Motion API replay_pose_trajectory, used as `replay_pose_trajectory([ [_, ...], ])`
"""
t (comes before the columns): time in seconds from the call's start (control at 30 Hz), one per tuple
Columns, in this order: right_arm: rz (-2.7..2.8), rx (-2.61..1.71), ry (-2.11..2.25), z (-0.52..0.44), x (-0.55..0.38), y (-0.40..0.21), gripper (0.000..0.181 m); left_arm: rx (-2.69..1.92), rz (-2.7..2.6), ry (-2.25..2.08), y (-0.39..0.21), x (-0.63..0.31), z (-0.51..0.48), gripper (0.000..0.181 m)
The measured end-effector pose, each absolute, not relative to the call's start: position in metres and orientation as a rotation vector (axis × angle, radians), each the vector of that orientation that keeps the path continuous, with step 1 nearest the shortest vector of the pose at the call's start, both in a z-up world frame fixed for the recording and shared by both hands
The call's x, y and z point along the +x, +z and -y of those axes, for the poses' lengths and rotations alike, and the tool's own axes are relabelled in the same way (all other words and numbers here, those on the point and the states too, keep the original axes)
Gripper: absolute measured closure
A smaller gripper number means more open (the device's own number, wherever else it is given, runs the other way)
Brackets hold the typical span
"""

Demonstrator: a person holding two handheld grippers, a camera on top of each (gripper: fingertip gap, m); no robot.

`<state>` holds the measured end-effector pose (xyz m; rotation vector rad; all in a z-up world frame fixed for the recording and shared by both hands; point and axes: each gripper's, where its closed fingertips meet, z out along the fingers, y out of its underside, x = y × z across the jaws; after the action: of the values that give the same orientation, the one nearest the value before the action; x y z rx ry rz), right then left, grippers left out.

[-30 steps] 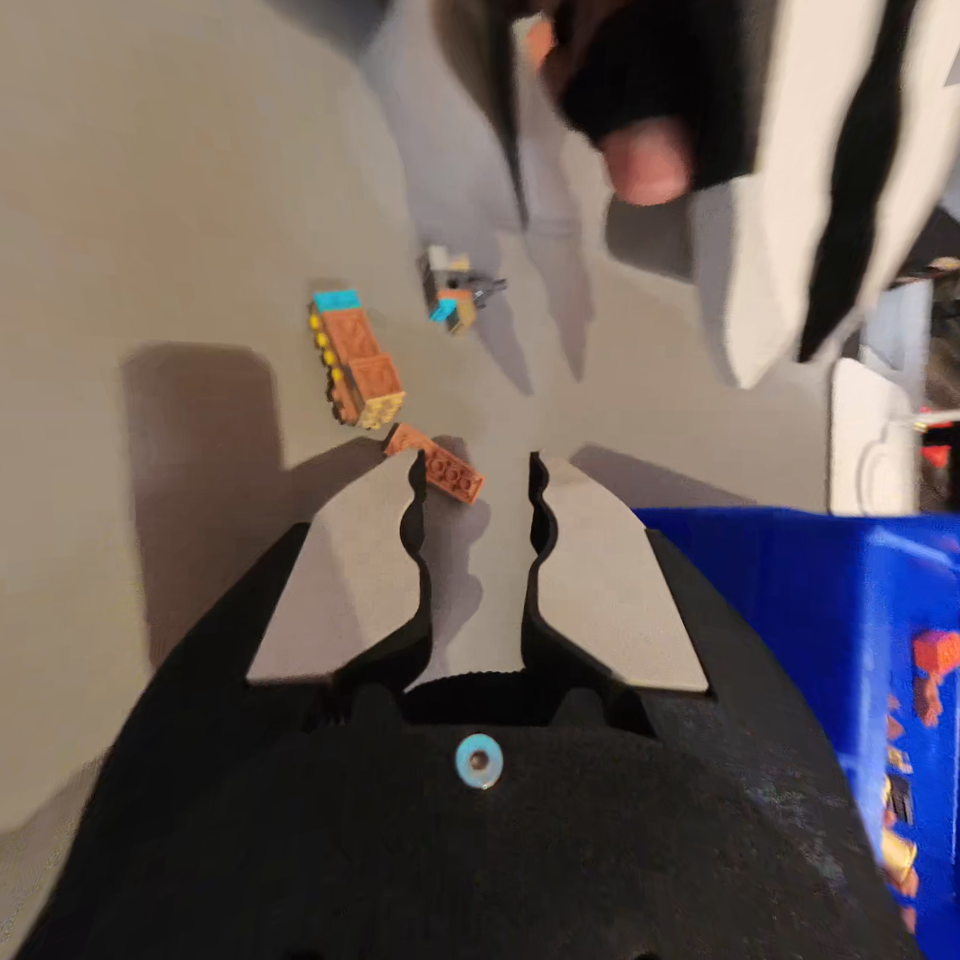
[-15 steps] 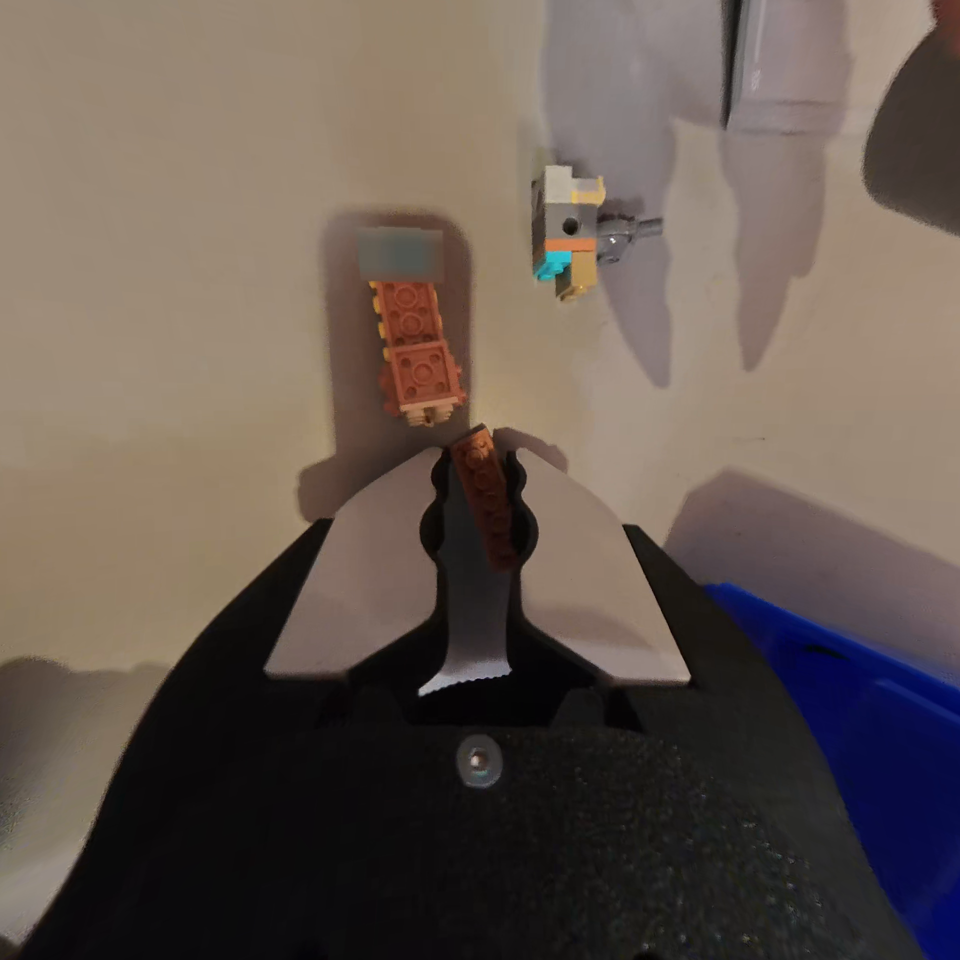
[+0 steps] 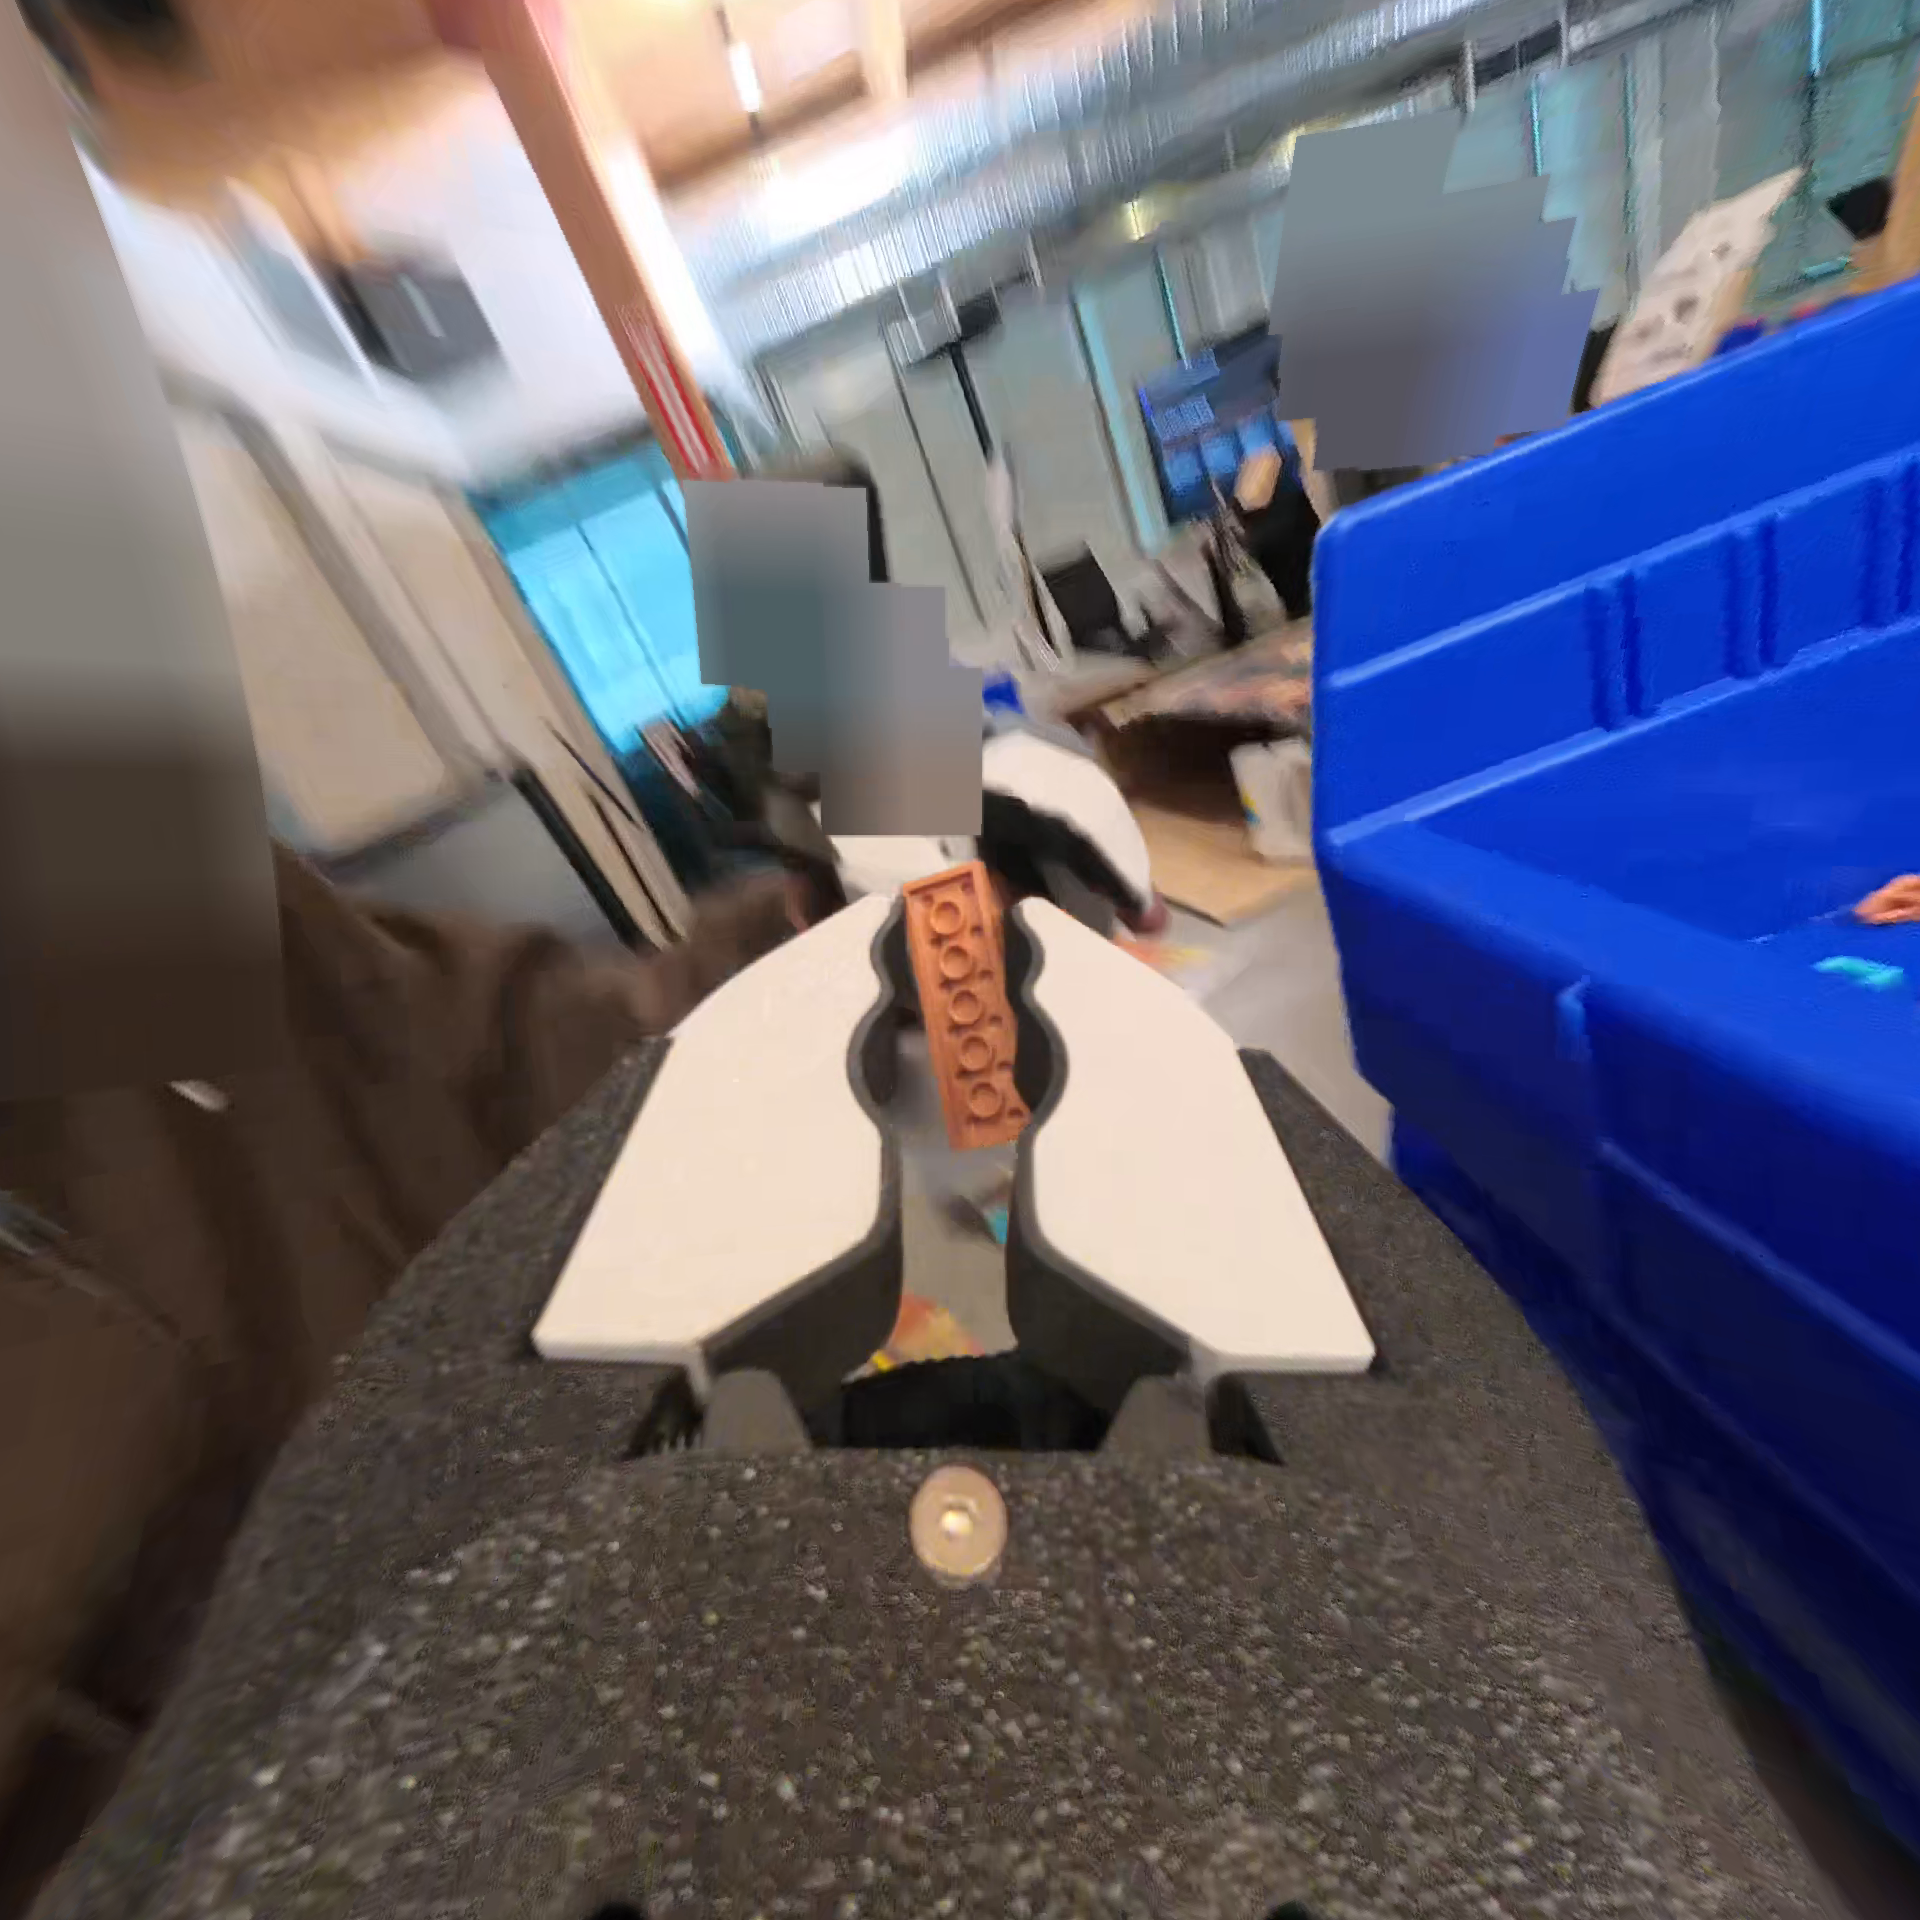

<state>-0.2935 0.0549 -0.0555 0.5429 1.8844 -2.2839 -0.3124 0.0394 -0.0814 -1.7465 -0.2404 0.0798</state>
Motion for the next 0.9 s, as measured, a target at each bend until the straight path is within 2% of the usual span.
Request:
replay_pose_trajectory([
  [0.13,-1.375,0.589,-2.336,-0.065,-0.29,-0.035,0.164,-1.62,0.178,-0.104,-0.071,-0.289,-0.056,0.15],
  [0.33,-1.27,0.573,-2.361,-0.06,-0.286,-0.031,0.164,-1.531,0.15,-0.179,-0.068,-0.273,-0.076,0.149],
  [0.43,-1.276,0.592,-2.382,-0.061,-0.289,-0.034,0.163,-1.539,0.186,-0.182,-0.072,-0.275,-0.08,0.155],
  [0.6,-1.363,0.682,-2.409,-0.059,-0.299,-0.045,0.164,-1.593,0.288,-0.154,-0.082,-0.284,-0.083,0.154],
  [0.7,-1.428,0.701,-2.428,-0.055,-0.3,-0.049,0.164,-1.599,0.291,-0.094,-0.082,-0.286,-0.083,0.162],
  [0.9,-1.609,0.701,-2.424,-0.051,-0.302,-0.057,0.162,-1.731,0.287,0.088,-0.094,-0.297,-0.076,0.164],
])
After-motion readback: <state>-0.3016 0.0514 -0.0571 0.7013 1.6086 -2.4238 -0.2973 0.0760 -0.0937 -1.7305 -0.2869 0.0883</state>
